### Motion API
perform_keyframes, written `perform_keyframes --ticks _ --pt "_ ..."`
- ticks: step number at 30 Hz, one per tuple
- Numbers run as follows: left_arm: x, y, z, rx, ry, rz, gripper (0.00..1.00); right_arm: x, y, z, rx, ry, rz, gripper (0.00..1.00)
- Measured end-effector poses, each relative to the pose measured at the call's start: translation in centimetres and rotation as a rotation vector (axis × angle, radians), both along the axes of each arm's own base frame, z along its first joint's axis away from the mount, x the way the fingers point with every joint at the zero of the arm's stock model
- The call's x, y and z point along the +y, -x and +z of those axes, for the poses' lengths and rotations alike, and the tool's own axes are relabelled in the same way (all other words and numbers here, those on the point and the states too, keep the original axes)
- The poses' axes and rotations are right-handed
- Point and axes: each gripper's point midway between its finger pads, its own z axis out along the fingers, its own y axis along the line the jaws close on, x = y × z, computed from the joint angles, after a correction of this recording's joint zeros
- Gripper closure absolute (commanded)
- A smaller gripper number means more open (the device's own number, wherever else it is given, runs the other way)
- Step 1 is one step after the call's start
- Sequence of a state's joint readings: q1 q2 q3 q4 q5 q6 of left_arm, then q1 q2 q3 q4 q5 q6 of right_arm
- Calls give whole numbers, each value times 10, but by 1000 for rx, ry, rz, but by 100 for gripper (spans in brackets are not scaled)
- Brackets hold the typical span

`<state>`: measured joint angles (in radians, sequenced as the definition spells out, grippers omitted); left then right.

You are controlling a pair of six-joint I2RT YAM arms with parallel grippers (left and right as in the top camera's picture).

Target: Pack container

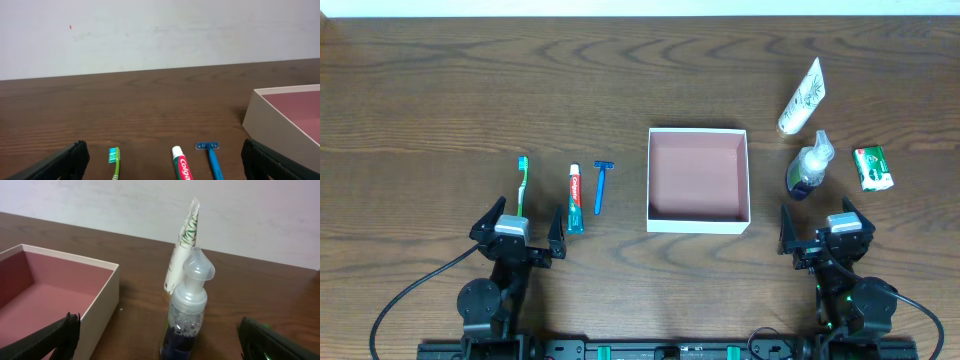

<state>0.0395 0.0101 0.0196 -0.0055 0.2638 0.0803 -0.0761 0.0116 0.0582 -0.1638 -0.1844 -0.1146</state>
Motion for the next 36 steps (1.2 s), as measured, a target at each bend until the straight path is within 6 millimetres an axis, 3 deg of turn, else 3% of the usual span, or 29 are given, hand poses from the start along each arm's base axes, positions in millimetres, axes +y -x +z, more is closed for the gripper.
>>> perform_keyframes --ticks 13,15,18,22,29,36 --pt "-7 2 12 -26 63 -38 2 0 0 0 0 0 0 1" --pt "-8 5 26 -30 65 -41 2 0 0 0 0 0 0 1" --pt "-6 14 61 -31 57 -32 2 0 0 0 0 0 0 1" --pt "-2 21 97 73 30 -3 2 0 0 -1 2 0 0 1" --pt "-10 6 150 237 22 -58 2 0 0 -1 3 0 0 1" --pt "0 2 152 533 48 12 2 0 0 -2 4 0 0 1"
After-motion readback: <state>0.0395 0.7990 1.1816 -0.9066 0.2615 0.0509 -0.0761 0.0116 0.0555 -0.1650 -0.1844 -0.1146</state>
